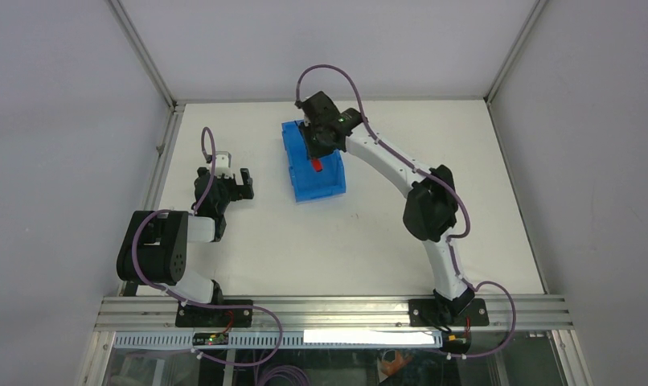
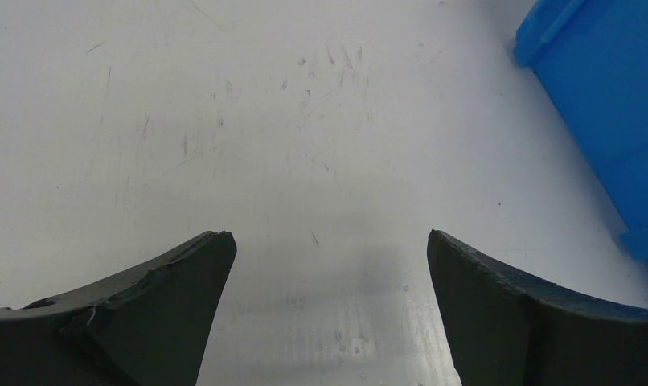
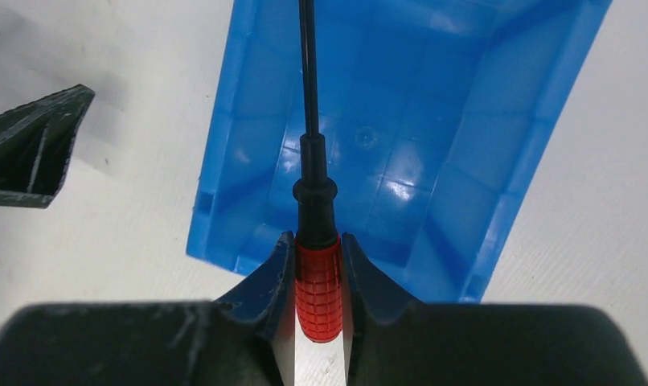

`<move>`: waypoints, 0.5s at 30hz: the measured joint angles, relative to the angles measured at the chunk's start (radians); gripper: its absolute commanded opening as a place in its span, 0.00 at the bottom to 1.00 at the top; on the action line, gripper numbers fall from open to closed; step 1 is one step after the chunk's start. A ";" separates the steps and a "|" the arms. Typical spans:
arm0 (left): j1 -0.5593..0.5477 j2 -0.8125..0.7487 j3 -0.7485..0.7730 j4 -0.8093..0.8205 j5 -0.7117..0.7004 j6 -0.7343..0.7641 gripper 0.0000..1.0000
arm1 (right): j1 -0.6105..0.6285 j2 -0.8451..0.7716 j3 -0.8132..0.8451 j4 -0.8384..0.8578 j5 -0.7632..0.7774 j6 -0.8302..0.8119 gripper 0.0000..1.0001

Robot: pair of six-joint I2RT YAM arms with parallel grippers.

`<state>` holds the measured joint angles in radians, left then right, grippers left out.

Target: Put the screwdriver in the bin

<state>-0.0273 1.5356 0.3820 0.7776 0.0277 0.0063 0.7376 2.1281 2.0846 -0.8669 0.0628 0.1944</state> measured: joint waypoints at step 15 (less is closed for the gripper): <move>0.000 0.000 0.000 0.000 0.000 0.000 0.99 | 0.000 0.140 -0.069 0.080 0.038 -0.055 0.34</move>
<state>-0.0273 1.5356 0.3820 0.7776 0.0277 0.0063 0.7376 2.2681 2.0159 -0.7872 0.1009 0.1390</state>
